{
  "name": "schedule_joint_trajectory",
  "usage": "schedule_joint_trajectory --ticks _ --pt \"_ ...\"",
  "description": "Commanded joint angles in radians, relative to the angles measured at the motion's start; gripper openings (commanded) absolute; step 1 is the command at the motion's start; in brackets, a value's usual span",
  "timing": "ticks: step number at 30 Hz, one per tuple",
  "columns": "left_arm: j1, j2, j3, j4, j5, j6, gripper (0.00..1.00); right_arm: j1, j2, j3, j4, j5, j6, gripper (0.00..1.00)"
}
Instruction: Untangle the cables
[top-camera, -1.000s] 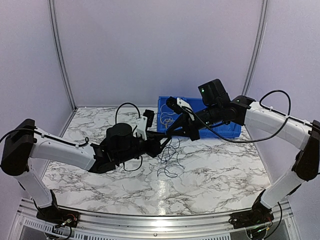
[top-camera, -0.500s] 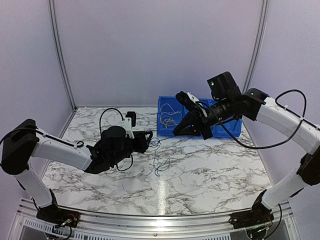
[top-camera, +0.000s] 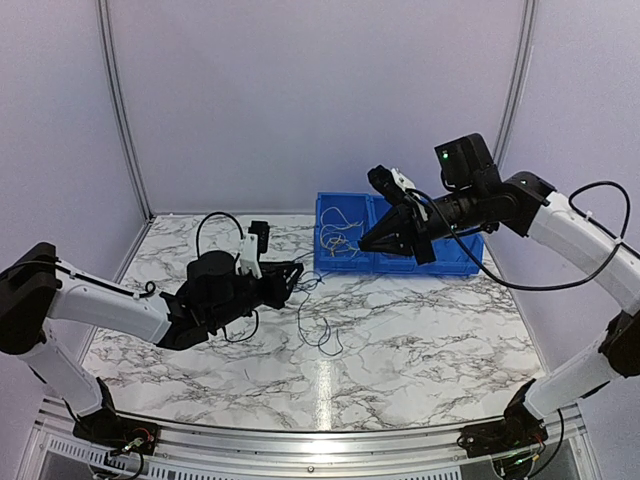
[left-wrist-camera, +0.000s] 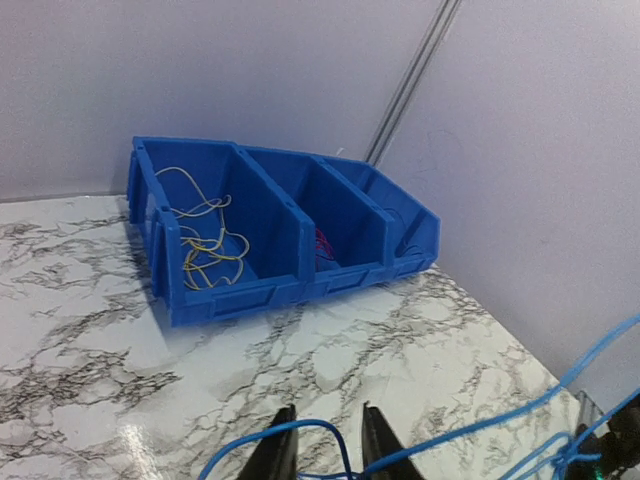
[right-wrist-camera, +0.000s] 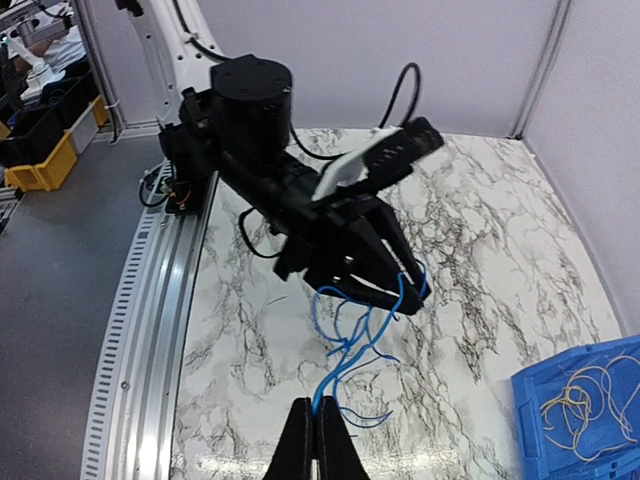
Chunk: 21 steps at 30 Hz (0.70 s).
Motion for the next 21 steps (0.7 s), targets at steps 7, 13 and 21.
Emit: schedule_joint_trajectory --ticks 7,13,21 --pt "-0.006 -0.137 -0.031 0.103 0.395 0.061 0.0 -0.041 0.045 -0.089 0.154 0.141 0.11 0.0" --pt "-0.008 -0.142 -0.067 0.11 0.401 0.017 0.0 -0.041 0.066 -0.096 0.159 0.116 0.107 0.0" --pt "-0.017 -0.121 -0.113 0.292 0.555 -0.113 0.0 -0.033 0.096 -0.169 0.184 0.289 0.078 0.24"
